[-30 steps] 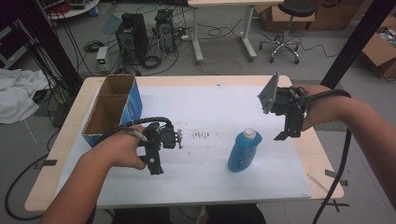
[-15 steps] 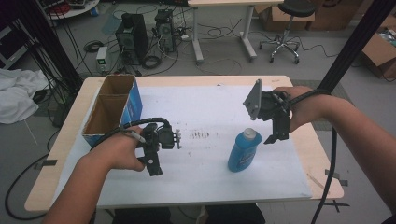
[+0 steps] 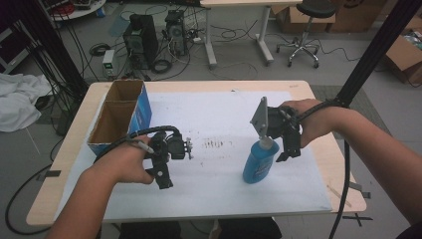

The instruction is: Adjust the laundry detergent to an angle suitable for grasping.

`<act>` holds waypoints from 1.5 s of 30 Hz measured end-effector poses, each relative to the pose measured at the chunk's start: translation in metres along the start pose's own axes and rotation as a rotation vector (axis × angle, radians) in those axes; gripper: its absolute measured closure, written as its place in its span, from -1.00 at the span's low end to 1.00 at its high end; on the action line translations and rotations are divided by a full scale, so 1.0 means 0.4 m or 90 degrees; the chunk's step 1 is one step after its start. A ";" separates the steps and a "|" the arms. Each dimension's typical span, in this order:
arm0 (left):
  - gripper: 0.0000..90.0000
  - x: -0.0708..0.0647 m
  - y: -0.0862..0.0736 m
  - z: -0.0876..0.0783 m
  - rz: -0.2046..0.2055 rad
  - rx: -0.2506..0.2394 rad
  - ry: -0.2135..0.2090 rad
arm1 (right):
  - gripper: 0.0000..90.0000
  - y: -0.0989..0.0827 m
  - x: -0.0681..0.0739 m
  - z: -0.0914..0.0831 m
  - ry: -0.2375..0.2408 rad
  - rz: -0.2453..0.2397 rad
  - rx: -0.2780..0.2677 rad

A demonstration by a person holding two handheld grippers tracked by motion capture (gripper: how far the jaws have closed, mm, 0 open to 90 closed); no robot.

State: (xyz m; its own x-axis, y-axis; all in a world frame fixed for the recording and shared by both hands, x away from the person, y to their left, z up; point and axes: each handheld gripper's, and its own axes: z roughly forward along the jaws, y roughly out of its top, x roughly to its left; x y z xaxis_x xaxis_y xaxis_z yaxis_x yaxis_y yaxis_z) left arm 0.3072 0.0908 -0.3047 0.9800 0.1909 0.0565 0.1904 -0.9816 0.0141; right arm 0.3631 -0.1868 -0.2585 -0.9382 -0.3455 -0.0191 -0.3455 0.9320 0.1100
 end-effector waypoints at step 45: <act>-0.99 0.005 -0.007 0.018 0.006 -0.002 0.001 | -0.94 -0.011 -0.011 0.110 0.026 -0.005 -0.014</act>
State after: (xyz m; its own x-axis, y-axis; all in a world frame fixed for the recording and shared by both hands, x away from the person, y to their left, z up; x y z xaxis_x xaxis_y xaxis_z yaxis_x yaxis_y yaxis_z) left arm 0.3092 0.0941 -0.3118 0.9816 0.1818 0.0585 0.1811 -0.9833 0.0166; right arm 0.3679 -0.1846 -0.3025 -0.9338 -0.3573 0.0204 -0.3517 0.9267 0.1326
